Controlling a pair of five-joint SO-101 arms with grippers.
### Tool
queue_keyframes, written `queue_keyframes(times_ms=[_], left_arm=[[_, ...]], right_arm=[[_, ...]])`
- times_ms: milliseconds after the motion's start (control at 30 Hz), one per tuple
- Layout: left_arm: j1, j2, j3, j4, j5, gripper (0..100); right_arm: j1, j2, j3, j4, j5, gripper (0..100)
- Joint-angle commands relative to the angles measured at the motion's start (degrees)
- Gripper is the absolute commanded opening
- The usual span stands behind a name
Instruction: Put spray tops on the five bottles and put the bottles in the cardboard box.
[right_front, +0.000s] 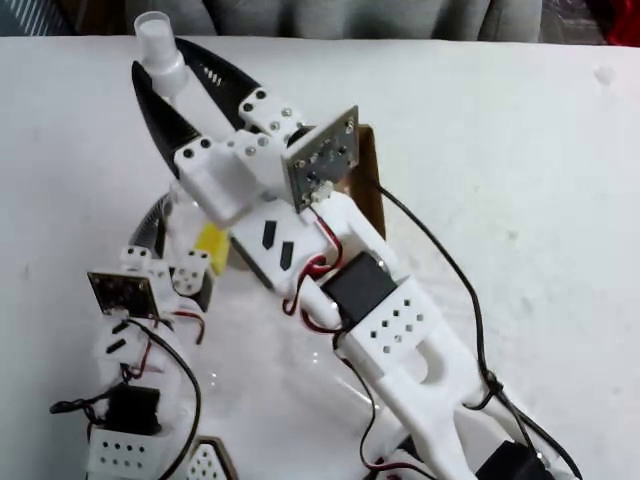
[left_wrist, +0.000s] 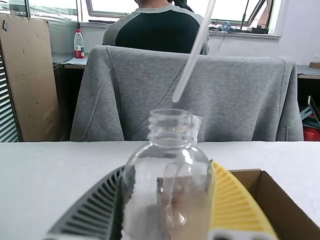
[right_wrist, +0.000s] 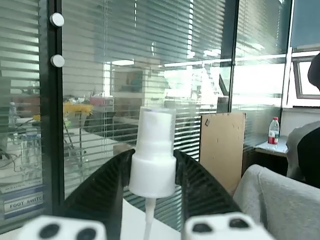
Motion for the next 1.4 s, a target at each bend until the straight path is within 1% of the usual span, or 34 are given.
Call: queue_keyframes(times_ms=[0,267,900,1133,1367], left_arm=[[-0.7,-0.8,-0.4,0.0,0.4,2],[-1.9,-0.8,-0.4,0.0,0.6,2],[-1.9,-0.8,-0.4,0.0,0.6,2],[-1.9,-0.8,-0.4,0.0,0.6,2],[-1.9,-0.8,-0.4,0.0,0.6,2]], right_arm=[[-0.2,1.8,-5.0,0.8,-0.7,1.6],[-0.2,8.9,-12.0,8.8,-0.7,1.6],[-0.5,20.3,-33.5,39.7,-0.3,1.6],[-0.6,22.0,-34.3,46.5,-0.3,1.6],[-3.4,21.5,-34.3,56.1,-0.2,1.6]])
